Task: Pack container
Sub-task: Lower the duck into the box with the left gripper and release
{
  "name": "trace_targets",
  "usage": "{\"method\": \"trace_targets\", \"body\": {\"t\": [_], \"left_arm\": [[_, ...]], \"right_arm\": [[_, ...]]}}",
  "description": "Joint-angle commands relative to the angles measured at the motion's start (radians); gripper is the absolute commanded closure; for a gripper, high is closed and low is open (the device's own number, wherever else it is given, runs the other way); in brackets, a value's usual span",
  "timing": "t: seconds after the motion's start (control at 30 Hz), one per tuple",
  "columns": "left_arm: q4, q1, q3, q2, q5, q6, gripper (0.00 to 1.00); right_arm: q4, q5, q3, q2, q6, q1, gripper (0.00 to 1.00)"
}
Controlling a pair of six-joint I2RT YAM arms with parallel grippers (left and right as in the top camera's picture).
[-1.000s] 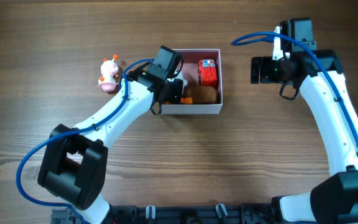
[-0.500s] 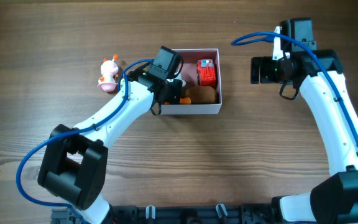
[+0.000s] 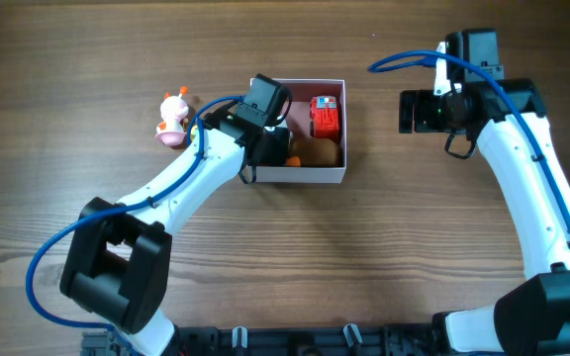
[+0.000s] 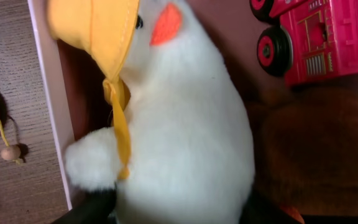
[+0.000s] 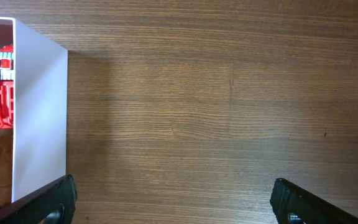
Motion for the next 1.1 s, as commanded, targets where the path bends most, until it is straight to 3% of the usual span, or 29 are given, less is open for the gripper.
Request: {"method": "trace_targets", "body": {"t": [0.0, 0.37, 0.87, 0.93, 1.0, 1.07], "left_arm": [[0.002, -0.002, 0.011, 0.0, -0.016, 0.001, 0.45], [0.031, -0.002, 0.028, -0.002, -0.017, 0.002, 0.34], [0.031, -0.002, 0.098, -0.002, -0.043, 0.001, 0.33], [0.034, -0.002, 0.097, -0.002, -0.043, 0.001, 0.42], [0.041, -0.002, 0.097, -0.002, -0.043, 0.002, 0.65], [0.042, -0.003, 0.097, -0.002, -0.042, 0.001, 0.74]], "right_arm": [[0.003, 0.014, 0.018, -0.016, 0.017, 0.0, 0.01], [0.003, 0.014, 0.018, -0.016, 0.017, 0.0, 0.01], [0.003, 0.014, 0.018, -0.016, 0.016, 0.0, 0.0], [0.003, 0.014, 0.018, -0.016, 0.017, 0.0, 0.01], [0.003, 0.014, 0.018, -0.016, 0.016, 0.0, 0.01], [0.003, 0.014, 0.018, -0.016, 0.016, 0.0, 0.01]]}}
